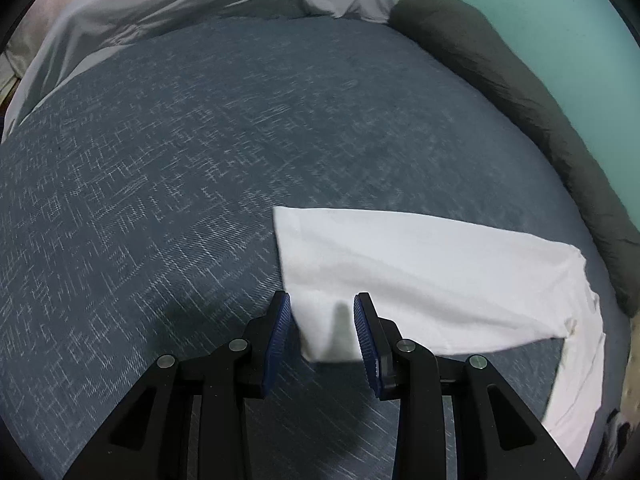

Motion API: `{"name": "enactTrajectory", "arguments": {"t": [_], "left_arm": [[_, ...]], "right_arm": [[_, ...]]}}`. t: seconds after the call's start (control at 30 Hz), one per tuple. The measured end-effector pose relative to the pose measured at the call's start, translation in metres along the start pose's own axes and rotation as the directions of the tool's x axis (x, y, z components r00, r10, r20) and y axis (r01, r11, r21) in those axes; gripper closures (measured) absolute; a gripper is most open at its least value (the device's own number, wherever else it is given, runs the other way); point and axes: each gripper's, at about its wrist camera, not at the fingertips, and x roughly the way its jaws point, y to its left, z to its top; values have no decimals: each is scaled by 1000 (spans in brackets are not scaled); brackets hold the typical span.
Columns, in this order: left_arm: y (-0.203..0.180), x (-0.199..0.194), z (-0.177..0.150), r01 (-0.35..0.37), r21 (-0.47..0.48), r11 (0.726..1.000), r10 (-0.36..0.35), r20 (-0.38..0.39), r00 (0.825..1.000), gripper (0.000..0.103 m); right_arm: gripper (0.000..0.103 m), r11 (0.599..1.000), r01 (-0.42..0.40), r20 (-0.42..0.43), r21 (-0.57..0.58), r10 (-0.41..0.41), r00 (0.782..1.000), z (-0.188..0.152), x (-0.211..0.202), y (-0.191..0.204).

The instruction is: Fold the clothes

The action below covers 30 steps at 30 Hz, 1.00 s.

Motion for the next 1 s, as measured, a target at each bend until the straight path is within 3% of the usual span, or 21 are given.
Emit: {"name": "enactTrajectory", "arguments": {"t": [0.17,0.33,0.4,0.5,0.77,1.0], "left_arm": [[6,12,5,15,-32,999,-16,-16,1000,67],[-2,16,2,0,4,1000,0,-8,1000,67],[-8,18,1,9,26,1000,-8,-17,1000,86],[-15,17,1,19,53,998,-18,-21,1000,95],[-45,-10,11,55,103,993,-57,15,998,97],[-104,-47,18,99,194,976,-112,55,992,97]], "right_arm": [[98,1000,1,15,5,-1,1000,2,-3,-1],[98,1000,3,16,4,-3,1000,3,-2,-2],[98,1000,2,12,10,-2,1000,3,-1,-4],[98,1000,-2,11,22,2,1000,2,-1,-6],[98,999,-10,22,31,9,1000,4,-4,-8],[98,998,-27,45,52,25,999,6,-13,-11]]}}
